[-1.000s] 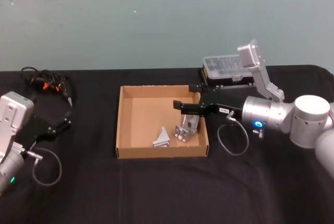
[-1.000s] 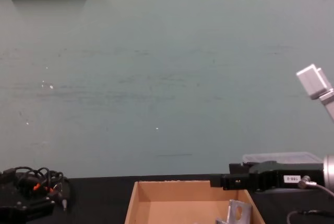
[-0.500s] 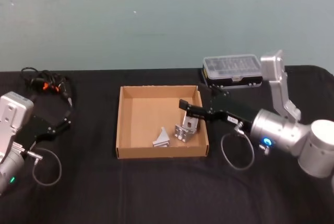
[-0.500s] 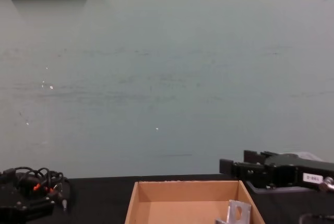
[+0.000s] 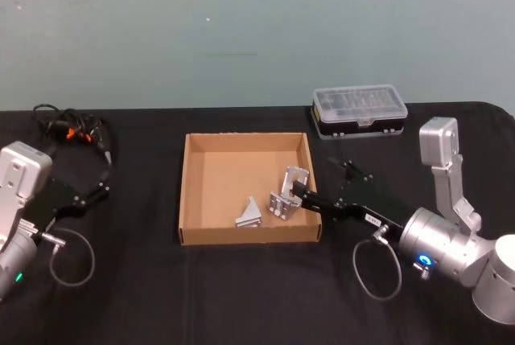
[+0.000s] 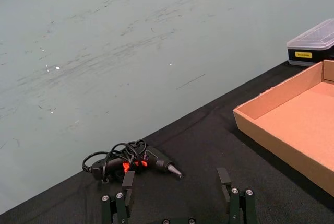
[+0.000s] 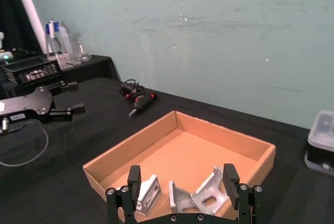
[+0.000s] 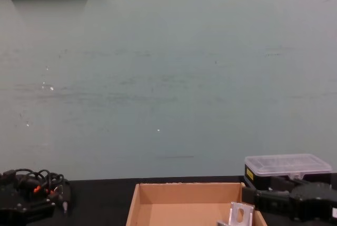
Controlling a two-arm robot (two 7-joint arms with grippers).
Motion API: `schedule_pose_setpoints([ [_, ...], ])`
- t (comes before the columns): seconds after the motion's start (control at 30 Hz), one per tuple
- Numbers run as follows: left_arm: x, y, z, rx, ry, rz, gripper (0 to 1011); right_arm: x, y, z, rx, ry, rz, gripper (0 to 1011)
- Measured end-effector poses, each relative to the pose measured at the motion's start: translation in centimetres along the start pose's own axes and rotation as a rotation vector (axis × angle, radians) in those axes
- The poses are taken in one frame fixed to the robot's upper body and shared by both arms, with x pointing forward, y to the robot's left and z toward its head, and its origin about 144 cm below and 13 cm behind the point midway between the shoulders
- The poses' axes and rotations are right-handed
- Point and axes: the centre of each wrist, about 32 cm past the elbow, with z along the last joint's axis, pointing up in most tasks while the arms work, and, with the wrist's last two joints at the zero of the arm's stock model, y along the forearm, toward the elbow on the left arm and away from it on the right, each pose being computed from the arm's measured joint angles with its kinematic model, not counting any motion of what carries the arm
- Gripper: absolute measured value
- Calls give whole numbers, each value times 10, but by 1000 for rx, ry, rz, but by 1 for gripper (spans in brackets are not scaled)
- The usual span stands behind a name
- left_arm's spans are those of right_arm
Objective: Use one hand to pick up the angle iron from the table and place it into the box.
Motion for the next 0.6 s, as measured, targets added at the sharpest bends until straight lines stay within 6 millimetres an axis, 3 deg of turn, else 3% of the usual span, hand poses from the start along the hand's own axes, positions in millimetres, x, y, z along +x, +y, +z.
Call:
schedule_pose_setpoints([
  [0.6,0,0,0,0,0,0,1000,-5,-3,-8,-17,14,-27,1002],
])
